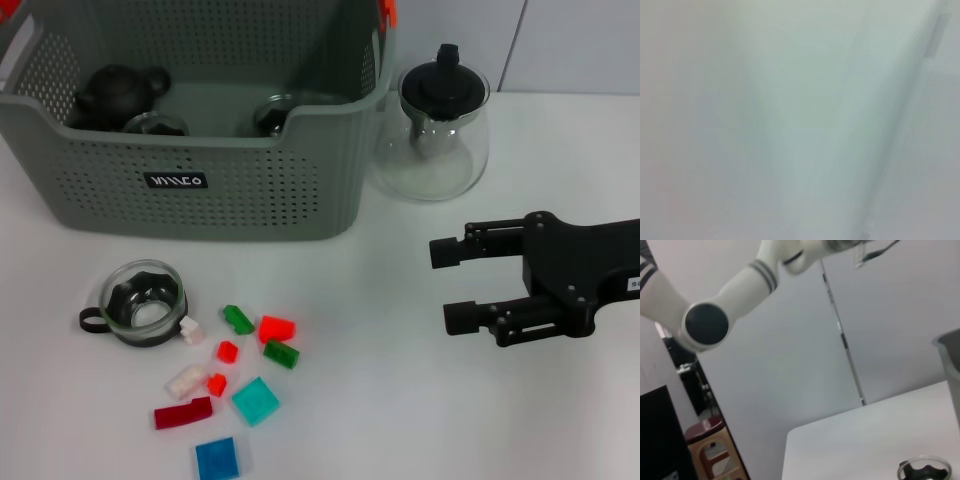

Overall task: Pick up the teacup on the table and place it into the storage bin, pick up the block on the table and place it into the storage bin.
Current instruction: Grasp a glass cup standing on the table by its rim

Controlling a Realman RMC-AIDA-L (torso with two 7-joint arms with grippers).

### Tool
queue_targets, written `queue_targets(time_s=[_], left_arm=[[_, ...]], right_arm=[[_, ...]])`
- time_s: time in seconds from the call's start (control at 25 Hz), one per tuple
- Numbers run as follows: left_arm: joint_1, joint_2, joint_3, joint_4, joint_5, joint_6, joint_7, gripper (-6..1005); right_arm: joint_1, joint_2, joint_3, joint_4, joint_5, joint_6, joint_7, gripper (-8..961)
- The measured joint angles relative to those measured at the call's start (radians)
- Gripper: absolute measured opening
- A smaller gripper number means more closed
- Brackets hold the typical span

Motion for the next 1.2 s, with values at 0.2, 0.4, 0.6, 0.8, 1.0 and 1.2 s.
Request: queue_targets(time_s=[0.2,0.4,0.6,0.8,1.0,1.2], left_arm=[[0.094,-0.012,-0.114,0.004,-0.085,0.313,0.239,698],[0.205,-0.039,-0.115,0.036,-0.034,0.397,0.419,696],[0.319,-0.089,-0.064,0.146,0.096,0.402,0.543,694],[0.377,-0.136,-0.014,0.23,0.23,0.399,0.603,692],[0.355,-0.156,0.06,0.244,0.436,0.36,0.612,686],[0.303,-0.161,0.19,0.238,0.643,0.283,0.583,680]], right_arm=[[-0.011,-0.001,0.033,0.007,0.001,-0.006,-0.001,793],[-0.013,0.002,0.052,0.01,0.001,-0.005,-0.001,792],[-0.01,0.01,0.068,0.013,0.001,0.005,0.003,792],[-0.007,0.011,0.081,0.04,0.001,0.008,-0.001,792],[-0.013,0.013,0.083,0.052,-0.001,0.015,-0.002,792],[-0.015,0.014,0.083,0.061,-0.005,0.02,-0.002,794]])
